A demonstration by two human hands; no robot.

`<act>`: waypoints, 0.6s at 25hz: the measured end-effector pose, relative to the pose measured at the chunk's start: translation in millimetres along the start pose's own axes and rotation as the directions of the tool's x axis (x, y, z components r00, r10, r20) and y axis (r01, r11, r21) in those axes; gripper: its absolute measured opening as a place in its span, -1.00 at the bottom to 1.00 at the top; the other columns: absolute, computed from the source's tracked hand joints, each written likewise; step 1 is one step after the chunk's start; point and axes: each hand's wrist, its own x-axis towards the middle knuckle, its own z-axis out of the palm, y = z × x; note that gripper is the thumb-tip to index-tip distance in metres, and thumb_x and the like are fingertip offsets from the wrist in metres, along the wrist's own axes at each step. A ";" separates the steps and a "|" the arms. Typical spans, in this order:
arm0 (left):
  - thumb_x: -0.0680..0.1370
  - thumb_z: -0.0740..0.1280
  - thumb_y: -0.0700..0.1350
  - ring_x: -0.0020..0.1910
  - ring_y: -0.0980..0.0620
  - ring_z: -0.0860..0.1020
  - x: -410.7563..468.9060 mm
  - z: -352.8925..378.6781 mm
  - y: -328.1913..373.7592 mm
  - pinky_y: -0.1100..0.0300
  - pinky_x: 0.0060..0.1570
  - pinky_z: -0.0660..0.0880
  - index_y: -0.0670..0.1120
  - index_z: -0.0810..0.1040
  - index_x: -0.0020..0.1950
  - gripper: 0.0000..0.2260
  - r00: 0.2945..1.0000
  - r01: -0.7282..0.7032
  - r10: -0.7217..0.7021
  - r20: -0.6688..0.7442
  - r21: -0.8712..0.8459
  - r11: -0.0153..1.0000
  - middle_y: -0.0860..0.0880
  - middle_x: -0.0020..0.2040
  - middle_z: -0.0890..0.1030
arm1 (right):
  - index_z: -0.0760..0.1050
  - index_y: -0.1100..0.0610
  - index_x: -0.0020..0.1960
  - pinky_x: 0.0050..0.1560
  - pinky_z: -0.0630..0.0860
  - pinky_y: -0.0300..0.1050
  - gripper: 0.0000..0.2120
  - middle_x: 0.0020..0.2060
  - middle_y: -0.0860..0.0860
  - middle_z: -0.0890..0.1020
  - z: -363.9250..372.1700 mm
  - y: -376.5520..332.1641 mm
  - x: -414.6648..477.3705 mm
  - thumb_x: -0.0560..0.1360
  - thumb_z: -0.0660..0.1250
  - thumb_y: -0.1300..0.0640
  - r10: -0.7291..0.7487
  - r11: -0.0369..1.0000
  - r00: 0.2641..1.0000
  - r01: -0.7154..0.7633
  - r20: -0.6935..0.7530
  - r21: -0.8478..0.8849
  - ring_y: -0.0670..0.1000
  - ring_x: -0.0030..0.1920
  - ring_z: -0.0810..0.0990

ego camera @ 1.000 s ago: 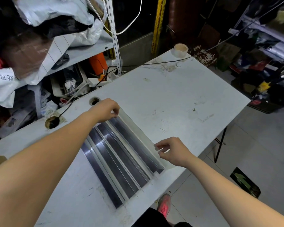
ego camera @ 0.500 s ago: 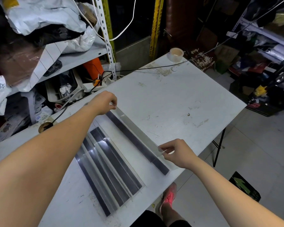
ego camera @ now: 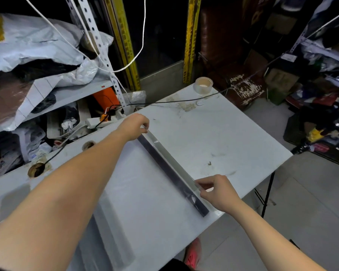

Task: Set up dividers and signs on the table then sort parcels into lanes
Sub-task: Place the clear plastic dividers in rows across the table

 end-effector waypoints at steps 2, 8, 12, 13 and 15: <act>0.54 0.47 -0.18 0.02 -0.01 0.53 19.2 -0.4 15.2 0.17 -0.07 0.37 -0.09 0.65 -0.04 -0.97 1.000 -0.013 0.013 -0.009 0.013 1.000 0.00 0.01 0.62 | 0.70 -0.01 0.21 0.15 0.62 -0.22 -0.70 0.09 -0.20 0.72 -17.8 10.6 6.5 0.51 0.42 0.19 0.016 1.000 1.000 -0.015 -0.016 0.013 -0.28 0.03 0.67; 0.53 0.49 -0.16 0.01 -0.05 0.55 79.0 4.1 46.2 0.11 -0.02 0.47 -0.11 0.66 -0.05 -0.94 0.998 -0.063 0.063 0.030 0.000 0.998 -0.01 -0.03 0.60 | 0.72 -0.14 0.07 0.06 0.66 -0.12 -0.74 -0.17 -0.30 0.72 -61.9 25.4 18.7 0.50 0.44 0.19 0.052 0.998 0.997 -0.049 -0.064 0.035 -0.29 -0.07 0.67; 0.53 0.49 -0.18 0.01 -0.06 0.55 121.8 4.3 56.0 0.06 0.02 0.51 -0.12 0.65 -0.04 -0.94 0.993 -0.105 0.104 0.053 0.002 0.995 -0.05 0.00 0.61 | 0.68 -0.20 -0.05 0.06 0.65 -0.07 -0.75 -0.23 -0.40 0.68 -79.2 28.1 35.1 0.50 0.44 0.17 0.060 0.998 0.989 -0.055 -0.132 0.039 -0.34 -0.09 0.65; 0.53 0.49 -0.19 0.01 -0.07 0.55 131.7 5.0 58.5 0.05 0.01 0.51 -0.13 0.65 -0.06 -0.95 0.993 -0.106 0.106 0.047 -0.007 0.994 -0.07 0.00 0.62 | 0.68 -0.21 -0.07 0.06 0.66 -0.06 -0.74 -0.25 -0.43 0.66 -82.7 27.4 38.3 0.49 0.44 0.18 0.077 0.997 0.986 -0.072 -0.150 0.035 -0.35 -0.09 0.64; 0.52 0.49 -0.20 0.00 -0.07 0.55 150.7 5.7 64.1 0.05 0.02 0.52 -0.11 0.63 -0.09 -0.94 0.993 -0.112 0.113 0.045 -0.023 0.993 -0.07 0.00 0.62 | 0.66 -0.30 -0.10 0.06 0.66 -0.06 -0.66 -0.25 -0.44 0.65 -90.8 28.3 44.7 0.49 0.44 0.19 0.096 0.995 0.978 -0.094 -0.183 0.021 -0.36 -0.09 0.63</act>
